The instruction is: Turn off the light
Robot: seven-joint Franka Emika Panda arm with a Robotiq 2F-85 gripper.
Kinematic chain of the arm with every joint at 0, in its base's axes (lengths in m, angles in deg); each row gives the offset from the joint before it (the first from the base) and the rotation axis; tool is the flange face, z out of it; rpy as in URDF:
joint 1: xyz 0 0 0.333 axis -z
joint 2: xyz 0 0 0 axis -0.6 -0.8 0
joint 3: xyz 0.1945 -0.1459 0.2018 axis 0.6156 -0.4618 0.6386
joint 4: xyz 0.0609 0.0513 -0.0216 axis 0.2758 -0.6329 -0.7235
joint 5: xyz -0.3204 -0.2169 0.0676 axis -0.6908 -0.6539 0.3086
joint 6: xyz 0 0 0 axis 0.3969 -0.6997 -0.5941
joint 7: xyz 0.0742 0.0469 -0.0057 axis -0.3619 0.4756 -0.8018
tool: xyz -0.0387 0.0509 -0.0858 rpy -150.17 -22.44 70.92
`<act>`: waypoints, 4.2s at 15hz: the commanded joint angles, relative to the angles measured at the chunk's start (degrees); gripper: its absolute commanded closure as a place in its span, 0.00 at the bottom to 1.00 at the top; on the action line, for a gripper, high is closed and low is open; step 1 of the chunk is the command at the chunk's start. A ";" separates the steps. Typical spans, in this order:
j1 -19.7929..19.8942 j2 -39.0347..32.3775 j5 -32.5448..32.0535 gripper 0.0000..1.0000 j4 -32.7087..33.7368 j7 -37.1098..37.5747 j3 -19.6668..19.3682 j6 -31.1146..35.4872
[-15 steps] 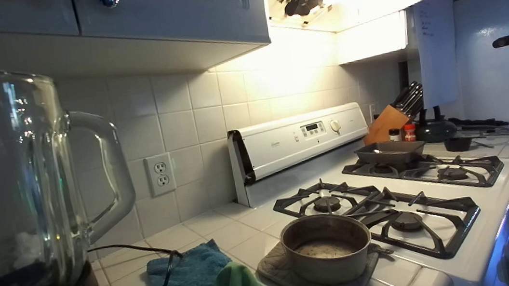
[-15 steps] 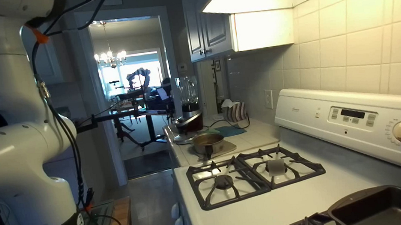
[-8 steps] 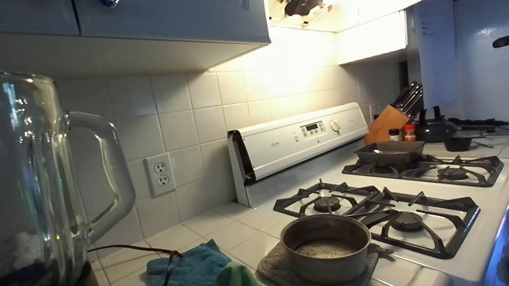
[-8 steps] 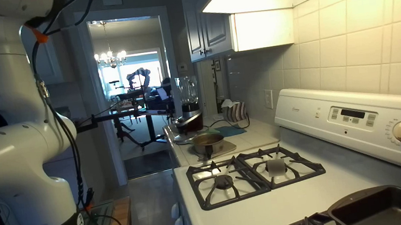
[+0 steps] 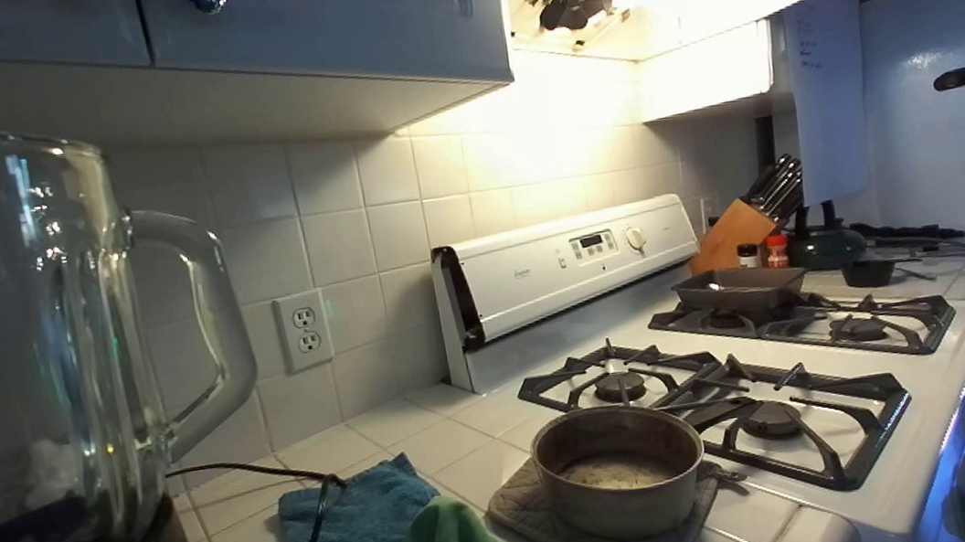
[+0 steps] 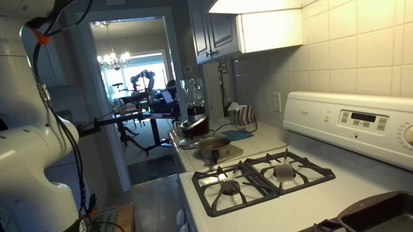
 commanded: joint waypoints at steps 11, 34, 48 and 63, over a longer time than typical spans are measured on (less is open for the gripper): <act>0.50 0.60 -16.70 0.51 -0.16 31.81 -1.15 -2.67; 0.56 -1.59 -19.37 0.21 9.72 50.14 -1.72 -23.74; 0.28 -5.77 -17.64 0.76 15.30 56.06 -1.57 -22.92; 0.93 -7.69 -18.05 0.61 18.65 56.59 -2.22 -25.09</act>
